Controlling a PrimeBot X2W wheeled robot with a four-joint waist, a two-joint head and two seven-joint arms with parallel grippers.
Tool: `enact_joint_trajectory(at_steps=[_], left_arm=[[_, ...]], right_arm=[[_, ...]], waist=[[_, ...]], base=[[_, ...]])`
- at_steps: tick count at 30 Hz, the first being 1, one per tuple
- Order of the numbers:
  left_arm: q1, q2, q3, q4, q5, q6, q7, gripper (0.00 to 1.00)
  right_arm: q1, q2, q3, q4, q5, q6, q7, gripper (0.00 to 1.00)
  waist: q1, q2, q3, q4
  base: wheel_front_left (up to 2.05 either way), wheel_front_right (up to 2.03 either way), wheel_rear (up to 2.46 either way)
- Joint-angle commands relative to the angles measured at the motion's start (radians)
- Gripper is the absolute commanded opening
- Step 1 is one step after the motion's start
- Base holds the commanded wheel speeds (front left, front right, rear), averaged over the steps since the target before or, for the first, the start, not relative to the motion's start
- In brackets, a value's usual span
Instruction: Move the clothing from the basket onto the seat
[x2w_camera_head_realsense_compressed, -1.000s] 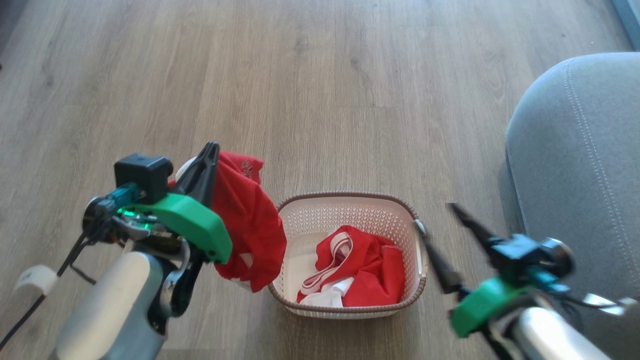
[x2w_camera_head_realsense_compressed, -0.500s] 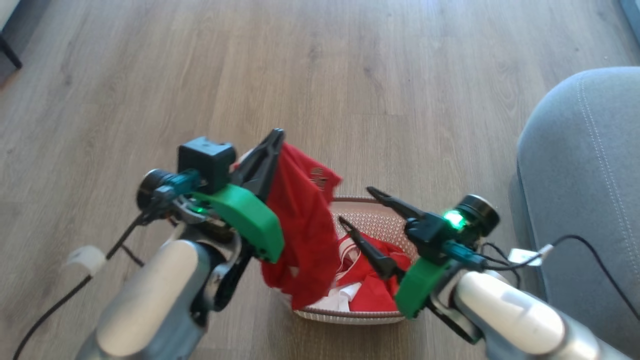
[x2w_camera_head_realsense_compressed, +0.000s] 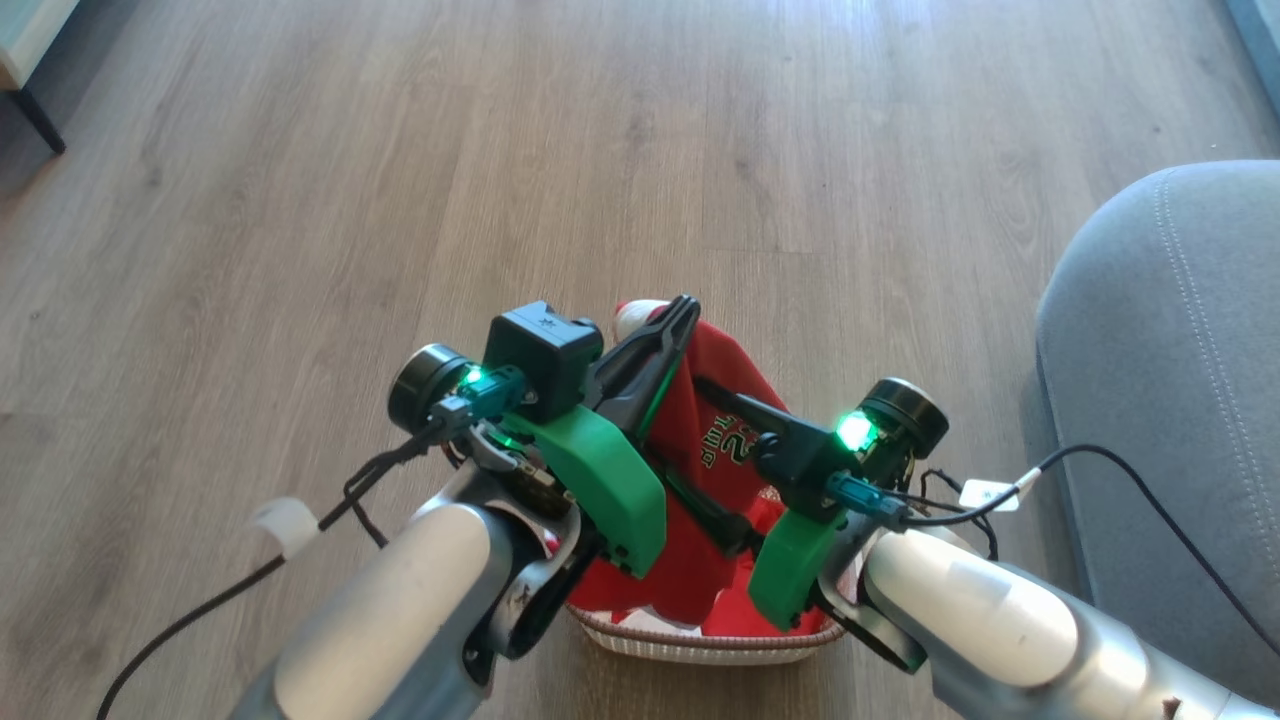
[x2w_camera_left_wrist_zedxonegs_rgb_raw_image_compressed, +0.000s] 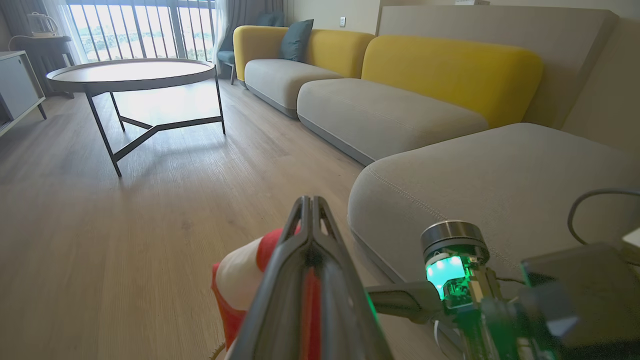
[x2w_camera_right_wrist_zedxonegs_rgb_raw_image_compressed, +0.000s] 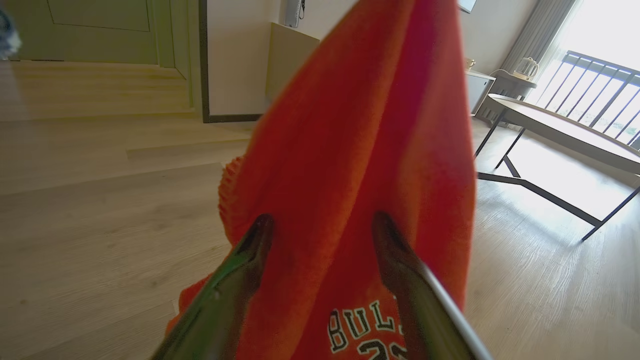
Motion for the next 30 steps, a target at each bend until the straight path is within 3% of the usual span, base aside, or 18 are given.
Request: enact_joint_trajectory(at_steps=[1, 3, 4, 5, 6, 17, 19, 21, 22, 23, 24, 30], left_arm=[[-0.072, 0.001, 0.036, -0.041, 0.004, -0.001, 0.004, 0.0], [-0.069, -0.003, 0.03, -0.047, 0.002, -0.001, 0.007, 0.0], [-0.069, -0.005, 0.026, -0.05, 0.001, -0.002, 0.009, 0.0], [-0.067, -0.007, 0.023, -0.053, -0.001, -0.002, 0.01, 0.0], [-0.067, -0.009, 0.02, -0.056, -0.002, -0.001, 0.012, 0.0], [-0.059, -0.007, 0.016, -0.044, -0.004, 0.009, 0.006, 0.02], [-0.054, -0.006, 0.018, -0.037, -0.003, 0.011, -0.007, 0.33], [-0.046, -0.006, 0.022, -0.029, -0.004, 0.012, -0.025, 0.56], [-0.042, -0.006, 0.024, -0.025, -0.004, 0.012, -0.035, 0.82], [-0.038, -0.004, 0.026, -0.02, -0.004, 0.011, -0.046, 0.94], [-0.034, -0.002, 0.027, -0.013, -0.004, 0.008, -0.058, 1.0], [0.007, 0.01, 0.029, 0.037, -0.012, -0.006, -0.116, 1.0]], right_arm=[[-0.023, 0.011, -0.014, -0.018, -0.005, 0.007, -0.005, 1.0], [-0.023, 0.012, -0.023, -0.007, -0.017, 0.007, -0.005, 1.0], [-0.023, 0.013, -0.027, 0.0, -0.021, 0.007, -0.005, 0.49], [-0.022, 0.015, -0.031, 0.005, -0.024, 0.007, -0.005, 0.05], [-0.02, 0.018, -0.033, 0.009, -0.022, 0.007, -0.005, 0.0], [-0.01, 0.01, -0.044, 0.007, 0.001, 0.007, -0.005, 0.0], [-0.003, 0.001, -0.06, 0.002, 0.001, 0.007, -0.005, 0.0], [0.008, -0.011, -0.075, -0.006, -0.001, 0.007, -0.005, 0.0], [0.015, -0.019, -0.082, -0.011, -0.002, 0.007, -0.005, 0.0], [0.021, -0.028, -0.09, -0.017, -0.003, 0.007, -0.005, 0.0], [0.028, -0.038, -0.097, -0.023, -0.004, 0.007, -0.005, 0.0], [0.074, -0.108, -0.161, -0.082, -0.012, 0.007, -0.005, 0.0]], waist=[[0.0001, -0.0001, -0.001, -0.004], [0.0001, -0.0001, -0.003, -0.008], [0.0001, -0.0001, -0.004, -0.01], [0.0001, -0.0001, -0.004, -0.012], [0.0001, -0.0001, -0.004, -0.015], [0.0001, -0.0001, -0.005, -0.042], [0.0001, -0.0001, -0.004, -0.047], [0.0001, -0.0001, -0.004, -0.054], [0.0001, -0.0001, -0.003, -0.059], [0.0001, -0.0001, -0.003, -0.065], [0.0001, -0.0001, -0.002, -0.072], [0.0001, -0.0001, 0.007, -0.132]], base=[[0.0, 0.0, 0.0], [0.0, 0.0, 0.0], [0.0, 0.0, 0.0], [0.0, 0.0, 0.0], [0.0, 0.0, 0.0], [0.0, 0.0, 0.0], [0.0, 0.0, 0.0], [0.0, 0.0, 0.0], [0.0, 0.0, 0.0], [0.0, 0.0, 0.0], [0.0, 0.0, 0.0], [0.0, 0.0, 0.0]])
